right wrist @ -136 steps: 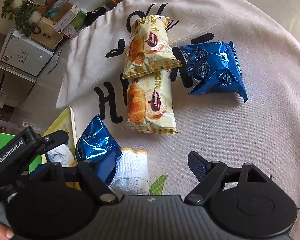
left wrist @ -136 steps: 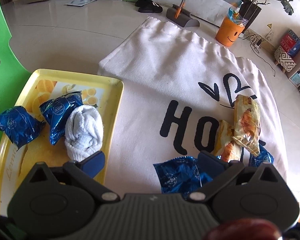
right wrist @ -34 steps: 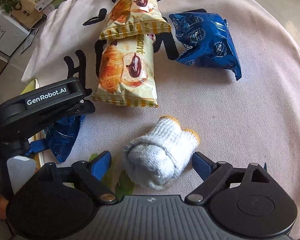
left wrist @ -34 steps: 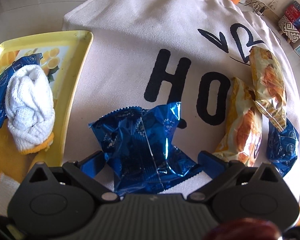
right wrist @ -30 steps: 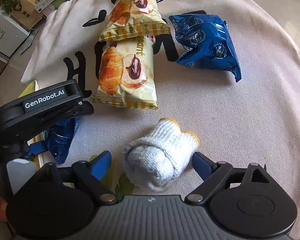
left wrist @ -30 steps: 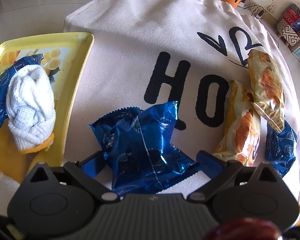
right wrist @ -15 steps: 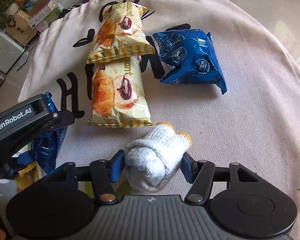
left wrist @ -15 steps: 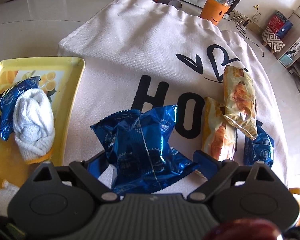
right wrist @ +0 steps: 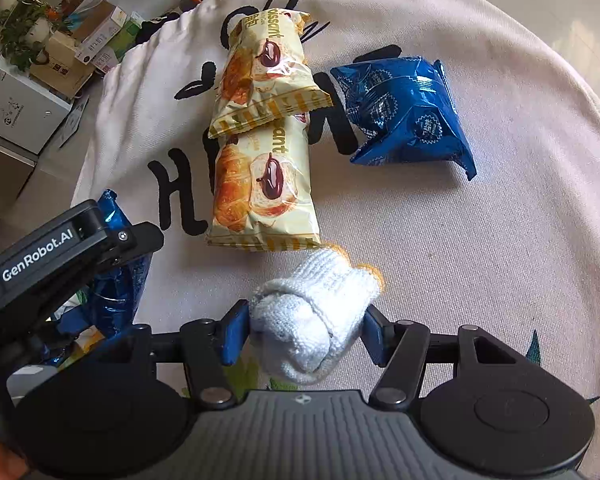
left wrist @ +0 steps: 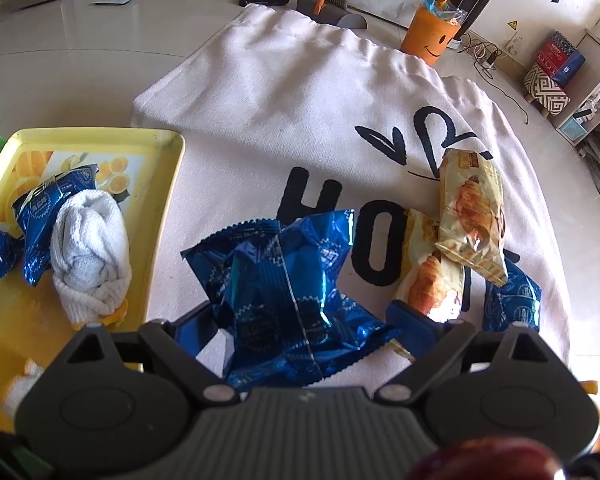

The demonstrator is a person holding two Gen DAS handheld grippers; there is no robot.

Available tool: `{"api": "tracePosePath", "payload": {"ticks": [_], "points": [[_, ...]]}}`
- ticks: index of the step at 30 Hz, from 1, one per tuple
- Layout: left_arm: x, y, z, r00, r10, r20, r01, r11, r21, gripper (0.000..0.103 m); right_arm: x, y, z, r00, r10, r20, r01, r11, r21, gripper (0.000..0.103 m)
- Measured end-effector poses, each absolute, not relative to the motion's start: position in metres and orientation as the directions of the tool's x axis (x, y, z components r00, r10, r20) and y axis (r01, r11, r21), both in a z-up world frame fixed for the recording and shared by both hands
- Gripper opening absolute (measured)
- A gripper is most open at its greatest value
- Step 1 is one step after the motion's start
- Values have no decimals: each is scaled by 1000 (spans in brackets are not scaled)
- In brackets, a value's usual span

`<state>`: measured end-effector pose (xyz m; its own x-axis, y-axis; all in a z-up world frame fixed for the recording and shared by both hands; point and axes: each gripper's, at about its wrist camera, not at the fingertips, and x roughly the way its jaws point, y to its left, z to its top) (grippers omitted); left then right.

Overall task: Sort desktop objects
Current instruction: 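Lift the blue packet with the left gripper while the right gripper lifts the glove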

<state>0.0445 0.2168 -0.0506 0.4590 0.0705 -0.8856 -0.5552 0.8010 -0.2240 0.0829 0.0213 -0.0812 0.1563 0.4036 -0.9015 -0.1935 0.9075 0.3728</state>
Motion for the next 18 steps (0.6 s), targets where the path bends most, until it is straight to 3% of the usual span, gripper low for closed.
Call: {"api": "tracePosePath", "payload": {"ticks": [18], "points": [[25,217,-15,509,105,-854,-544,808,-225,93,69,25,-49,186,459,-869,-244,878,411,59]]}}
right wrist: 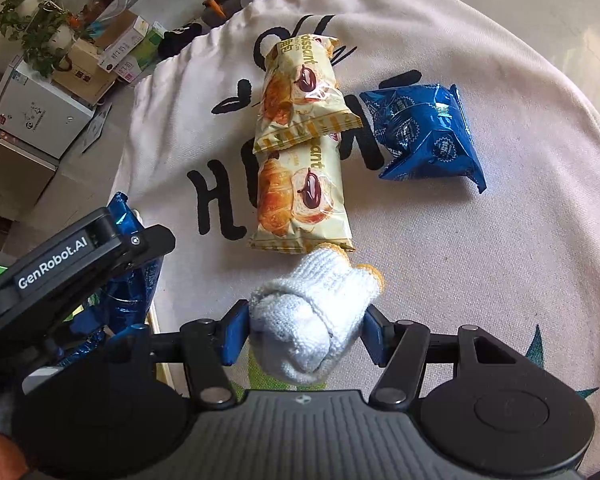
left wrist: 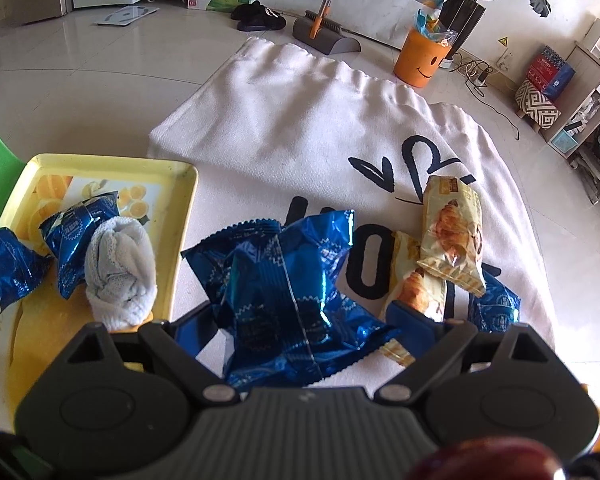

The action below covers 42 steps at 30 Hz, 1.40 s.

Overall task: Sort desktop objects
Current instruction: 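Lift the blue packet with the left gripper while the right gripper lifts the glove, then carry the packet to the tray and open the left gripper while the right gripper carries the glove there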

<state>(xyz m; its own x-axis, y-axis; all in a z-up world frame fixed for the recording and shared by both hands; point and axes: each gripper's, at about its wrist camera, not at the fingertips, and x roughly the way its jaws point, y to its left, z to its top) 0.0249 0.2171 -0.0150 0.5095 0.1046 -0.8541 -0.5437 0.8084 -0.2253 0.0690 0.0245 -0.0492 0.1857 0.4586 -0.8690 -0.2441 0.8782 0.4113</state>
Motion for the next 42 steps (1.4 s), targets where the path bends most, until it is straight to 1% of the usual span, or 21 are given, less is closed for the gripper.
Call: {"api": "tracePosePath", "payload": {"ticks": [13,31,42], "points": [[2,229,14,533,159,-831,-563,800,-208,93,54,46,-33,214,482,-849,-312,858,409,59],[-24,273,27,501,255,-827,-671,718,-185,94,31,98,-24,167,579,-798,-428,771,471,59],[-43,309,39,505,274,-818,-722,654,-227,94,23,121,-23,153,601,-785,-460,746,482,59]]}}
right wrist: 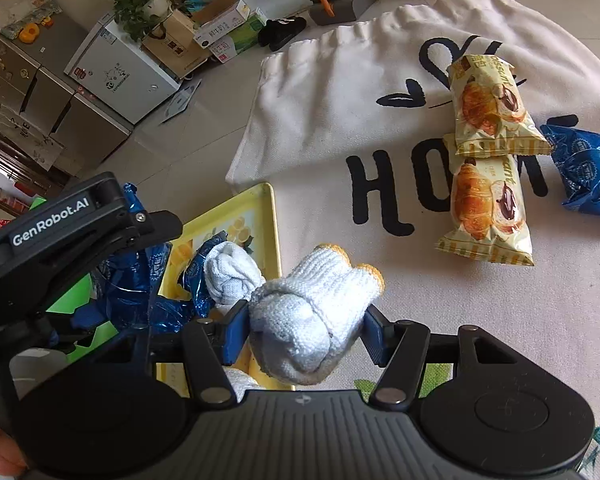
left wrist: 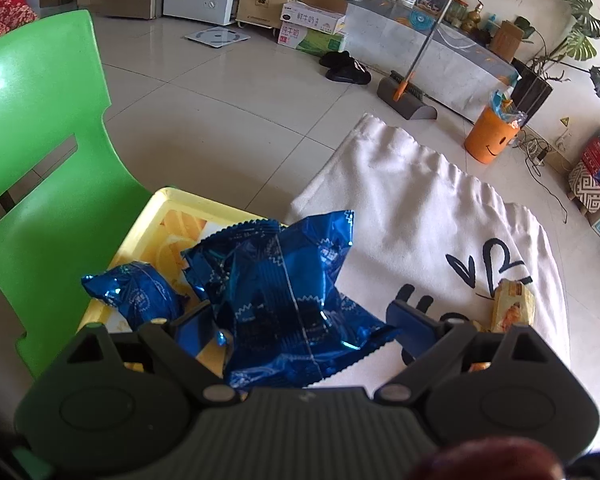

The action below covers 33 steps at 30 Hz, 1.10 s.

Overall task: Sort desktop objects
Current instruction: 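Carry the packet to the tray and open the left gripper while the right gripper carries the glove there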

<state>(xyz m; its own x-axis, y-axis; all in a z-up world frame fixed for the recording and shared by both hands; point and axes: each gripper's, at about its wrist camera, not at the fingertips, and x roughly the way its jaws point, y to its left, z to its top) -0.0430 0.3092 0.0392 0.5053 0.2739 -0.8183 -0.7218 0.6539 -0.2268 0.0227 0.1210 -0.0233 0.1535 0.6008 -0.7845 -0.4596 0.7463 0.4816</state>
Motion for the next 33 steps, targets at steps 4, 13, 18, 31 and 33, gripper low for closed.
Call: {"api": "tracePosePath", "payload": {"ticks": [4,13,18,31,33], "points": [[-58,331,52,509,316,-800,-751,618,-233,94,19,130,-21,144,628,-765,-467,725,507,59],[-75,361,50,478,342,-809,-802,546,-243,94,4,168,-29,79,694,-715,-470,659,587,59],[-82,375,41,449,345,-824,-831,500,-243,94,-6,193,-44,24,717,-696,-455,628,631,59],[-90,382,34,421,327,-846,-859,443,-257,102,0,190,-42,47,711,-701,-441,645,625,66],[-90,381,35,425,326,-844,-858,444,-260,102,0,190,-38,47,708,-705,-455,644,616,66]]}}
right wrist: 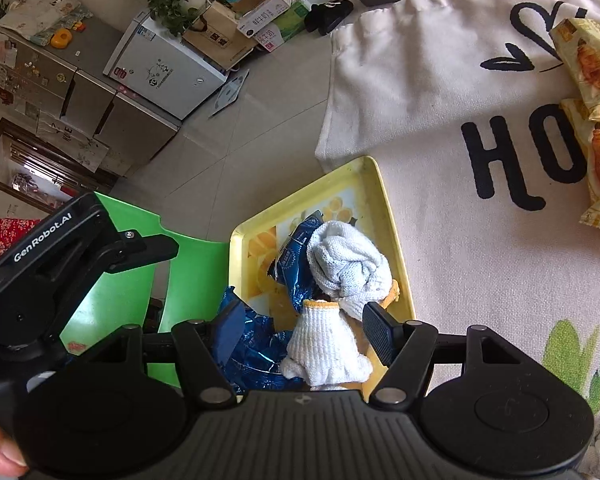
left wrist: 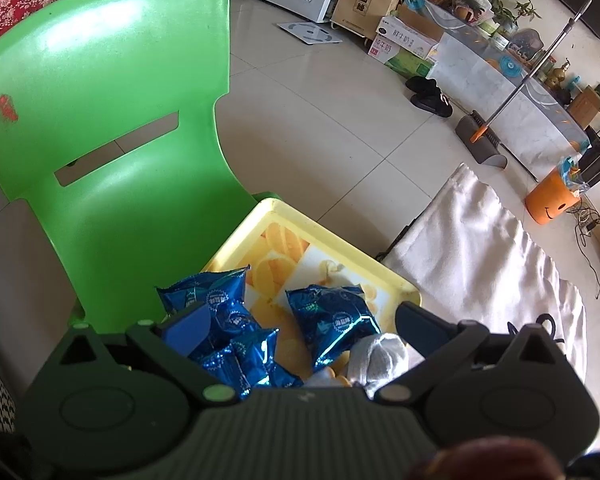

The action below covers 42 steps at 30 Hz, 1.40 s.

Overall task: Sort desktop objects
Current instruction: 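Carry the packet to the tray and open the left gripper while the right gripper carries the glove there, then open the right gripper to drop the glove into the tray while the left gripper withdraws, then move both grippers back over the cloth toward the croissant packets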

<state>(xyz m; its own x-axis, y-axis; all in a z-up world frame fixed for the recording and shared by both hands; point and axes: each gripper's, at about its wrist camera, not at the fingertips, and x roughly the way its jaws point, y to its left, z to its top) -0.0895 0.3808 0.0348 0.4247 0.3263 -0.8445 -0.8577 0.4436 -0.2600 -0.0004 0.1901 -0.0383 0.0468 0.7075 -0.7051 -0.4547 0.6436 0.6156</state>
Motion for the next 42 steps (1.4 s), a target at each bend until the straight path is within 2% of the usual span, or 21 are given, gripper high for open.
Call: {"api": "tracePosePath", "payload": {"ticks": [15,18,26,35,42], "points": [[-63,343,31,421,256,-870,-790,574,-213,102,7,166,-26,99,615,-783,-519,703,486,68],[-59,335,28,411,246,-878,-778,596,-197,102,11,157,-26,109,579,-808,-514,729,452,72],[-44,308,19,396,204,-896,-730,661,-172,102,30,124,-28,152,499,-853,-474,794,380,73],[-25,271,7,399,123,-909,-644,743,-182,102,53,86,-18,218,411,-885,-420,858,295,78],[-20,252,-3,424,41,-905,-617,744,-256,102,59,61,-9,266,349,-898,-400,888,227,79]]}}
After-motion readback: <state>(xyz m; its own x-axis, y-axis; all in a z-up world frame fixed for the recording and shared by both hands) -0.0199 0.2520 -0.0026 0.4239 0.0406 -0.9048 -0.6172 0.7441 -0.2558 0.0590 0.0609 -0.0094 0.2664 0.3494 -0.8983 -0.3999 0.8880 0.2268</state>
